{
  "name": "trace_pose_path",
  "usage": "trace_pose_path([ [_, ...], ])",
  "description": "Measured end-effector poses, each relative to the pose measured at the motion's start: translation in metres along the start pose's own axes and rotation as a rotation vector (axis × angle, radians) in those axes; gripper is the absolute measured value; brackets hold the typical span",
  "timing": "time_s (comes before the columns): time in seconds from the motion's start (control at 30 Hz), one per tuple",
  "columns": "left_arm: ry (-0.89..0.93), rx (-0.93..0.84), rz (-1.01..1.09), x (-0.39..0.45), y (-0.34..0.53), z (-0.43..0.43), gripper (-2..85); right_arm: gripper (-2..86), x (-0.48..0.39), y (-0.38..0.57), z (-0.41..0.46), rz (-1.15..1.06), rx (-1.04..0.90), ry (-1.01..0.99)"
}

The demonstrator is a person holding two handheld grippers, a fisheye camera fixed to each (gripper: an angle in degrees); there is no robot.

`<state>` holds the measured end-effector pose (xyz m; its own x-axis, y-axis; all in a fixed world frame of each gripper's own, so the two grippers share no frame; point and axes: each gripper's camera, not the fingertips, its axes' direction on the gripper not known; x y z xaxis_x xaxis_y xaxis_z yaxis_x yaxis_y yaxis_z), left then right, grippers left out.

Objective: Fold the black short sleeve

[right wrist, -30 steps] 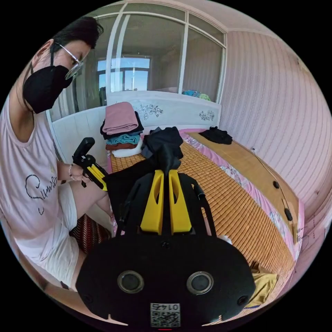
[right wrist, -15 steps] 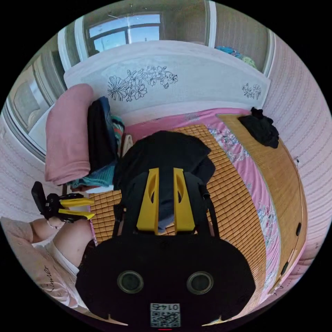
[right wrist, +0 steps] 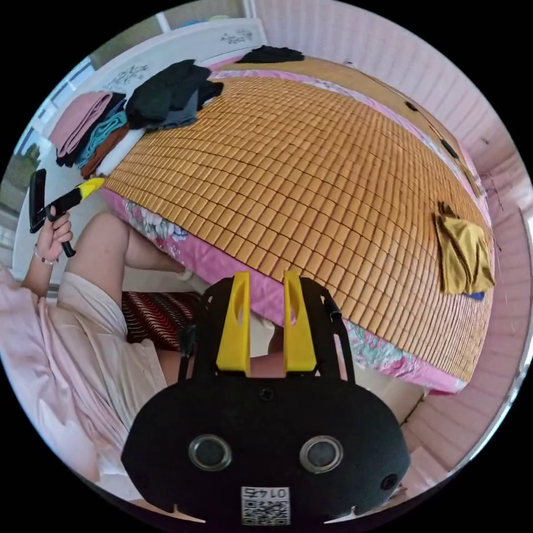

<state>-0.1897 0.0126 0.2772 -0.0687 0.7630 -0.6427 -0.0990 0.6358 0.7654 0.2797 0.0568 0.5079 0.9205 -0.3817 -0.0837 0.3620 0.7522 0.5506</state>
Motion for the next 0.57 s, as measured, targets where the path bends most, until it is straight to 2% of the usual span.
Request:
trace_pose_path([
  [0.07, 0.014, -0.049, 0.134, 0.038, -0.014, 0.018, 8.7, 9.7, 0.041, 0.051, -0.018, 0.221, 0.142, 0.013],
  [0.17, 0.026, -0.097, 0.247, 0.079, -0.031, 0.044, 8.6, 10.0, 0.077, 0.095, -0.031, 0.394, 0.293, 0.106],
  [0.37, 0.082, -0.239, 0.36, 0.142, -0.068, 0.116, 7.8, 13.1, 0.156, 0.124, -0.035, 0.556, 0.479, 0.154],
  [0.47, 0.157, -0.318, 0.382, 0.163, -0.094, 0.164, 7.8, 12.9, 0.202, 0.123, -0.034, 0.646, 0.539, 0.241],
  [0.57, 0.116, -0.38, 0.448, 0.186, -0.123, 0.216, 7.8, 12.9, 0.262, 0.119, -0.026, 0.822, 0.473, 0.286],
])
